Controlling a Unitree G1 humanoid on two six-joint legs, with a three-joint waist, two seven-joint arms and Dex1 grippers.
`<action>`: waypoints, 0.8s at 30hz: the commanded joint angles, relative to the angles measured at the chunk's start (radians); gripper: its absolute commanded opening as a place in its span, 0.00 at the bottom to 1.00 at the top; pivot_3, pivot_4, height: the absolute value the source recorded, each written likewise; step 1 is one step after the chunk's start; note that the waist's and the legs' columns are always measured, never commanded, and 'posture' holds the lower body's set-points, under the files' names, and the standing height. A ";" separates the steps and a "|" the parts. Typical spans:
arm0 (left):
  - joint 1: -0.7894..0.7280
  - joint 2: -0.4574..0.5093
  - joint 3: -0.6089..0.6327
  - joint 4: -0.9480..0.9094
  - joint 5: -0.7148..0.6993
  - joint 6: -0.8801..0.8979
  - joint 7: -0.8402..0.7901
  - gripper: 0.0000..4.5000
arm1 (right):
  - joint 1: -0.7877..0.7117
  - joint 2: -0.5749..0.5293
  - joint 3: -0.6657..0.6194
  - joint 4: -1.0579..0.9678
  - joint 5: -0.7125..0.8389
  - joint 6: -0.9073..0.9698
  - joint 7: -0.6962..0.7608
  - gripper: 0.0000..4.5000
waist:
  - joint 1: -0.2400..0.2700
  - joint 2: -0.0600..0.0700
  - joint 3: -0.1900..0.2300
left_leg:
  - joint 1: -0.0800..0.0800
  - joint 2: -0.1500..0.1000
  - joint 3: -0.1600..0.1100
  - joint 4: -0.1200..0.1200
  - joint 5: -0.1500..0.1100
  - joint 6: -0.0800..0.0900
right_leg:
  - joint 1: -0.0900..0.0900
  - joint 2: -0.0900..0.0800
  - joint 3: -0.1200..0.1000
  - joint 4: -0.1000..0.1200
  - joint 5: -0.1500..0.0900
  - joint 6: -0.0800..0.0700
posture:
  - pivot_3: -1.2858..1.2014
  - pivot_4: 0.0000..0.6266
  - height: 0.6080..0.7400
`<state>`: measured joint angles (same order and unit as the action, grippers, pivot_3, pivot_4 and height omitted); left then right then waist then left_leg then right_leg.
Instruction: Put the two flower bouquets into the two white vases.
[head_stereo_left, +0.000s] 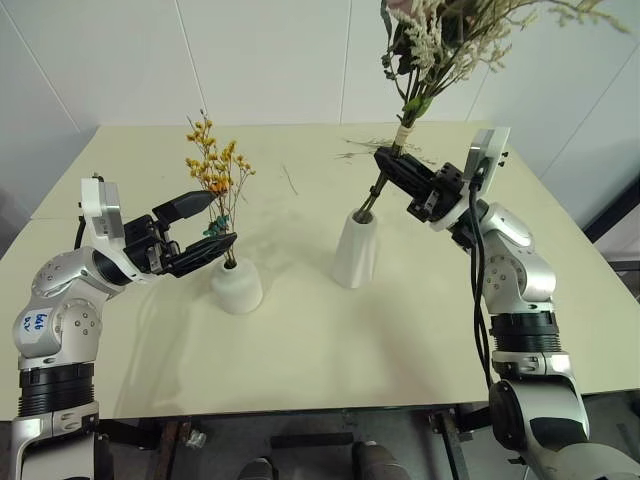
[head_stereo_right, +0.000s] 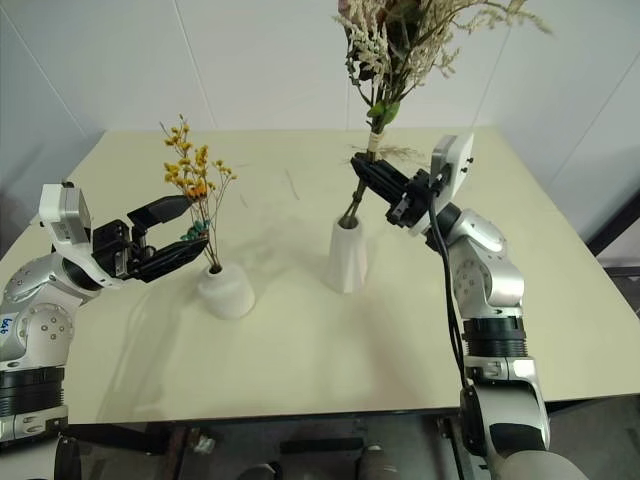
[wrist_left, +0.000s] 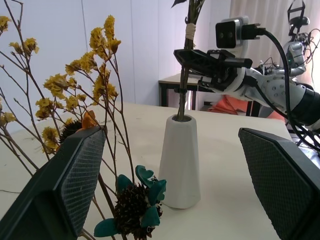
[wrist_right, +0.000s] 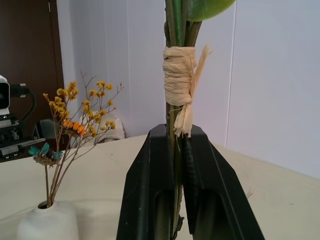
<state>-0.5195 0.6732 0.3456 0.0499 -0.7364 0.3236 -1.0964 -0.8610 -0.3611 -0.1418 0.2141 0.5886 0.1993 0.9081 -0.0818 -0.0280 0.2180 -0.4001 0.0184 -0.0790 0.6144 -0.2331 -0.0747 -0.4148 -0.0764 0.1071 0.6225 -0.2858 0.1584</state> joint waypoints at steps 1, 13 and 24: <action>0.004 -0.001 0.009 -0.035 0.000 -0.021 0.003 1.00 | -0.029 -0.018 -0.010 -0.023 0.010 0.021 0.010 0.00 | 0.000 0.000 0.000 | 0.000 0.000 0.000 0.000 0.000 0.000 | 0.000 0.000 0.000 0.000 0.000 0.000 | 0.52 0.24 1.00; 0.007 0.002 0.010 -0.038 0.000 -0.023 0.004 1.00 | -0.055 -0.025 -0.008 -0.074 0.026 0.076 0.036 0.00 | 0.000 0.000 0.000 | -0.001 0.000 0.000 -0.001 0.000 0.000 | 0.000 0.000 0.000 -0.001 0.000 0.000 | 0.52 0.24 1.00; 0.004 0.001 0.010 -0.034 0.000 -0.030 0.006 1.00 | -0.014 -0.004 0.011 -0.048 -0.013 0.041 0.057 0.00 | 0.000 0.000 0.000 | -0.001 0.000 0.000 -0.001 0.000 0.000 | 0.000 0.000 0.000 -0.001 0.000 0.000 | 0.52 0.24 1.00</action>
<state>-0.5120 0.6732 0.3447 0.0461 -0.7362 0.3144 -1.0935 -0.8759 -0.3680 -0.1247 0.1892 0.5729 0.2638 0.9569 -0.0819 -0.0280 0.2181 -0.4008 0.0184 -0.0790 0.6137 -0.2331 -0.0746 -0.4151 -0.0765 0.1071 0.6213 -0.2858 0.1583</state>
